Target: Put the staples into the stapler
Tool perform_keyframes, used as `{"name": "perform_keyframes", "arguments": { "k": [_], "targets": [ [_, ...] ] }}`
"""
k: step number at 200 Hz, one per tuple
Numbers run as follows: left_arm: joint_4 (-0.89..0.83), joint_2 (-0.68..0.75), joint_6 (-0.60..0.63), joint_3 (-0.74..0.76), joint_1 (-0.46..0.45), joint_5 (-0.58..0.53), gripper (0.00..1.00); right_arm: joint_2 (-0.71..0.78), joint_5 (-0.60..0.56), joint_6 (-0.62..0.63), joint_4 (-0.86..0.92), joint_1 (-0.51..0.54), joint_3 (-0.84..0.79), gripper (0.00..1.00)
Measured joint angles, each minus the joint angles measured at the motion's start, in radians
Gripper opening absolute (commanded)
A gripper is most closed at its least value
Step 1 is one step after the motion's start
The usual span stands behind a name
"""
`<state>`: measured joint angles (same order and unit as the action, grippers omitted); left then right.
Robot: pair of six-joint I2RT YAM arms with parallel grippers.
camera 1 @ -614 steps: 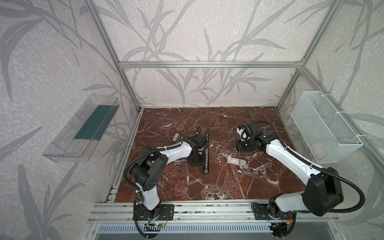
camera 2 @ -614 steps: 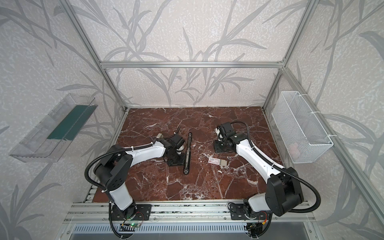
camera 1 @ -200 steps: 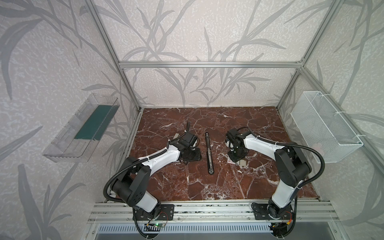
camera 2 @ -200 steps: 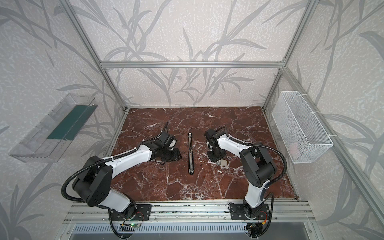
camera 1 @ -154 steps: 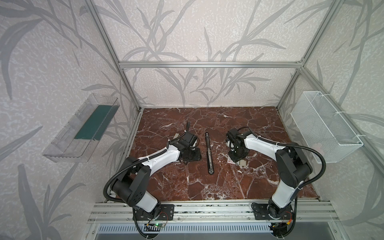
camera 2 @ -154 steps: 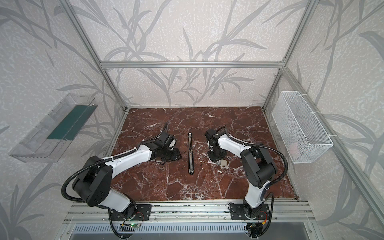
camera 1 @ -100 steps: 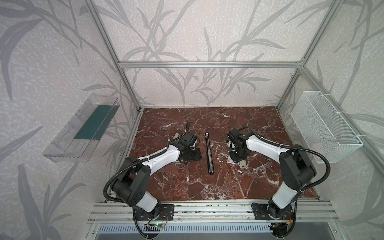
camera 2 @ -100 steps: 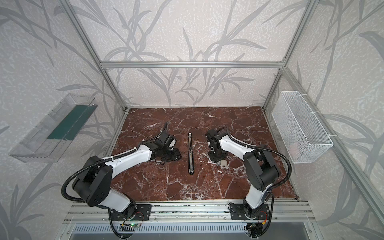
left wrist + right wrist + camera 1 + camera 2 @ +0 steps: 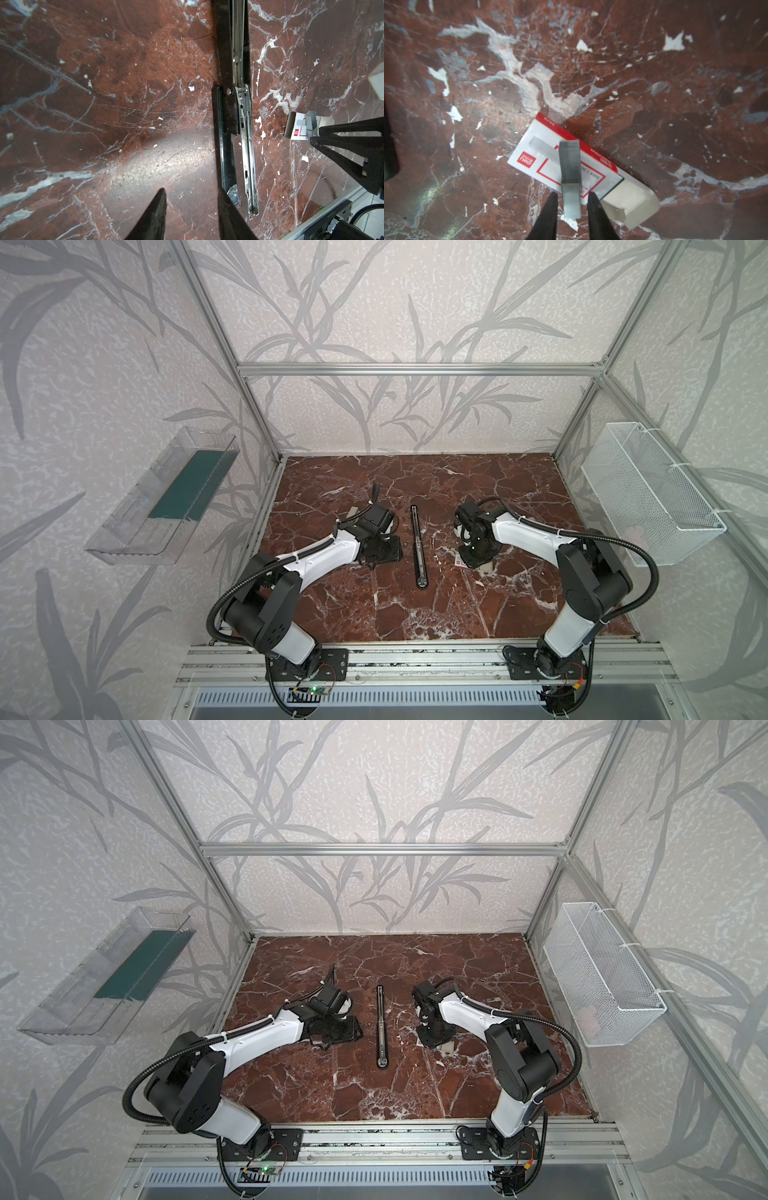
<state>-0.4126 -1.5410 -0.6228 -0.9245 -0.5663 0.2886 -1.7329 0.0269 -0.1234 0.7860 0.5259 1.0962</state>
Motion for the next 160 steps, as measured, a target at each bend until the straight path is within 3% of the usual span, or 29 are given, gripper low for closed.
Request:
{"name": "perform_keyframes", "arguments": {
  "k": [33,160],
  "targets": [
    [0.0,0.0,0.0,0.0,0.0,0.0,0.42,0.0,0.001,-0.002,0.0,0.0,0.0,0.2],
    [0.0,0.0,0.0,0.0,0.005,0.0,0.42,-0.014,0.012,-0.002,0.001,0.0,0.0,0.2]
  ]
}}
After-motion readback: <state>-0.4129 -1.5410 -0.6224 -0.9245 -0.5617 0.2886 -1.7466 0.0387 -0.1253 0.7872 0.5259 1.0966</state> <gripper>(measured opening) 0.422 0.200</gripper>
